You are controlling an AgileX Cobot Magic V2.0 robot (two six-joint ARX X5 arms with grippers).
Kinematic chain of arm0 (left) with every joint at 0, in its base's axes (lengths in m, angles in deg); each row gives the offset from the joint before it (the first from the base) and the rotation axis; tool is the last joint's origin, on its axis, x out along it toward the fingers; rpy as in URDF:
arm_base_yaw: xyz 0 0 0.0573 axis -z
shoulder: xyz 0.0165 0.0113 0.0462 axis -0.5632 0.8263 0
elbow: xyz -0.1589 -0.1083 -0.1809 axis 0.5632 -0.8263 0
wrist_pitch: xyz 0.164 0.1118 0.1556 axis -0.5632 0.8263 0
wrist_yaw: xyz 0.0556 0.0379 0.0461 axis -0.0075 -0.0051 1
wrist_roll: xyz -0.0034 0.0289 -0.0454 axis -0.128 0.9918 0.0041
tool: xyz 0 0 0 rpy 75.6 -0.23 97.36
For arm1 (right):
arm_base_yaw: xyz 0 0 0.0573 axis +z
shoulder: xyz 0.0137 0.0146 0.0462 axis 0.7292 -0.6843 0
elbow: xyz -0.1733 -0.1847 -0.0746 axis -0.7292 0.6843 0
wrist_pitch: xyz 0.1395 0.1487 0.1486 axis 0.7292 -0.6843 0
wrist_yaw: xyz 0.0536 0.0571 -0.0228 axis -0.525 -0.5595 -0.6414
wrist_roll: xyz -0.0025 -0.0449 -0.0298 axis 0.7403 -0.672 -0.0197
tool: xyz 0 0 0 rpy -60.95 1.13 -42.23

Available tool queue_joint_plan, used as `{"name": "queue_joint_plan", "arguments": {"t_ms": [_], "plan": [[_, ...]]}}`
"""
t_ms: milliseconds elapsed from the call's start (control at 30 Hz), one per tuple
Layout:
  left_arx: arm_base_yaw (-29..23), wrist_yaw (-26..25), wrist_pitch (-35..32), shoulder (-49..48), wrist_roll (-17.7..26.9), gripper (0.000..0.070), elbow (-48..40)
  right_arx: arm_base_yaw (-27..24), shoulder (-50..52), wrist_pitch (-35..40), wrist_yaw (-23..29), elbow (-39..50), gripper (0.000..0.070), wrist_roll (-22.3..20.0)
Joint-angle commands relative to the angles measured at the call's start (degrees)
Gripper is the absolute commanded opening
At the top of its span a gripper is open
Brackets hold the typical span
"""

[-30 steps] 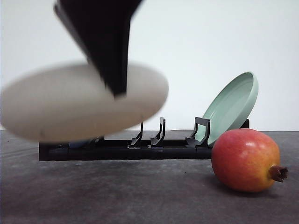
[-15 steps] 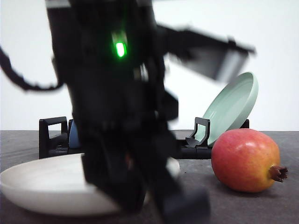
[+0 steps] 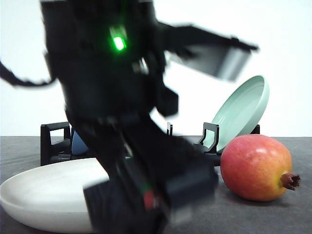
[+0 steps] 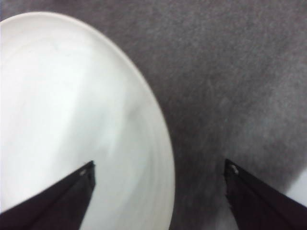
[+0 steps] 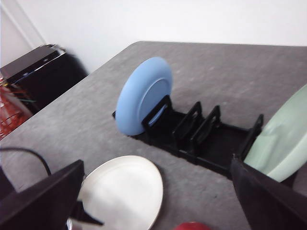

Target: Place pomegranate in white plate

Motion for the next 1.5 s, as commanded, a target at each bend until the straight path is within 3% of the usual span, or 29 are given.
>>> {"name": "queue_joint_plan", "arguments": {"t_ms": [0,300,533,700,833,1100,1467], "plan": [[0.7,0.1,0.6,-2.0,-4.3,0.0569,1.2,1.0,-0.7,-0.1,0.0,-1.0,0.0621,0.5],[0.7,-1.5,7.6,-20.0,-12.4,0.0564,1.3,8.0,-8.2,-6.0,1.9,-0.9,0.0621,4.9],[0.7,-5.5,12.9,-36.6,-12.8,0.0557,1.3,16.7,-17.1,-9.0,14.9,-0.9,0.0624,7.9],[0.7,-12.7,14.5,-47.3,-12.8,0.0557,1.3,22.3,-23.4,-8.4,22.6,-0.9,0.0691,10.2],[0.7,-17.0,14.5,-54.6,-12.6,0.0557,1.3,25.4,-28.0,-8.9,27.3,-0.9,0.0696,10.7],[0.7,-18.4,14.5,-66.7,-13.9,0.0557,1.3,29.2,-35.5,-7.9,35.6,-1.0,0.0696,11.2],[0.7,-18.4,14.7,-72.5,-13.9,0.0557,1.3,30.4,-44.3,-5.8,36.9,-1.0,0.0696,9.8]]}}
